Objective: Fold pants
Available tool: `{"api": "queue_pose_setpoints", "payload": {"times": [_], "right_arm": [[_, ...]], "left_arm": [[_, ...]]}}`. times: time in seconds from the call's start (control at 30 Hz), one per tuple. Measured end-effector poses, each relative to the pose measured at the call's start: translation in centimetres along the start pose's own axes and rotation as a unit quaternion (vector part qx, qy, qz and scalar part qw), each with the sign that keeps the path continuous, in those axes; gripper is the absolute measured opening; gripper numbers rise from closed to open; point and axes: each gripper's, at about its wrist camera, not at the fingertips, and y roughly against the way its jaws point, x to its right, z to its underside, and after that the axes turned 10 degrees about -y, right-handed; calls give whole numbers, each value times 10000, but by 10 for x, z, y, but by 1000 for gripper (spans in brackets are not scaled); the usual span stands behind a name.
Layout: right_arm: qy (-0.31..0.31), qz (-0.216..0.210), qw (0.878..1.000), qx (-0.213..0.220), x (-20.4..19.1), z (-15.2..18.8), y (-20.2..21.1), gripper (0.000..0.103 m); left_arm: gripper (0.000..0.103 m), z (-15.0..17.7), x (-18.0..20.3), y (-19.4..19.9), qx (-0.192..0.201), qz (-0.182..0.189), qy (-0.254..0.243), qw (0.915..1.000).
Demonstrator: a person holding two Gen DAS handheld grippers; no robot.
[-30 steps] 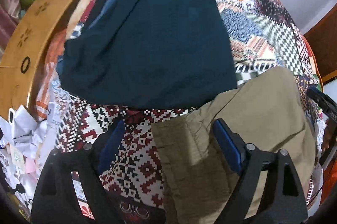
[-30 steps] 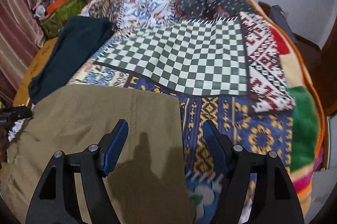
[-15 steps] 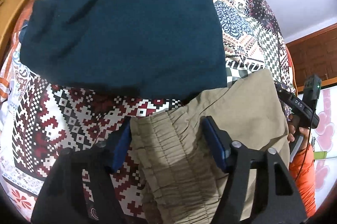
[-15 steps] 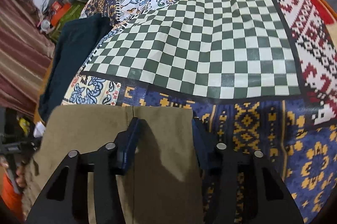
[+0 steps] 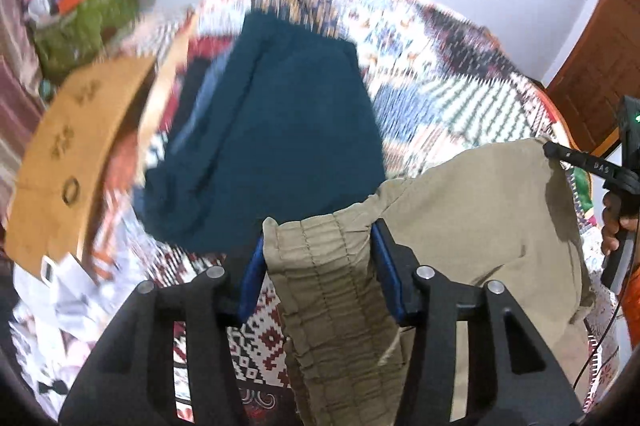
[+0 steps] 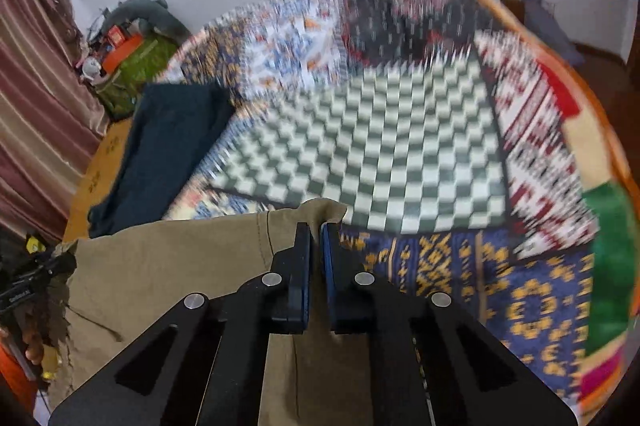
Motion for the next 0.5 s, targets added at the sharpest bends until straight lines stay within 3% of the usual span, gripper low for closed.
{"api": "queue_pose_setpoints", "payload": {"times": [0.23, 0.33, 0.5], "right_arm": [[312, -58, 9946, 983, -31, -30, 94, 5], [522, 29, 9911, 1226, -43, -26, 125, 5], [687, 99, 9898, 1246, -44, 3, 152, 5]], "left_arm": [[49, -38, 9, 65, 871, -224, 2, 9959], [49, -40, 21, 82, 986, -317, -191, 9944], [48, -19, 28, 96, 914, -255, -341, 9949]]}}
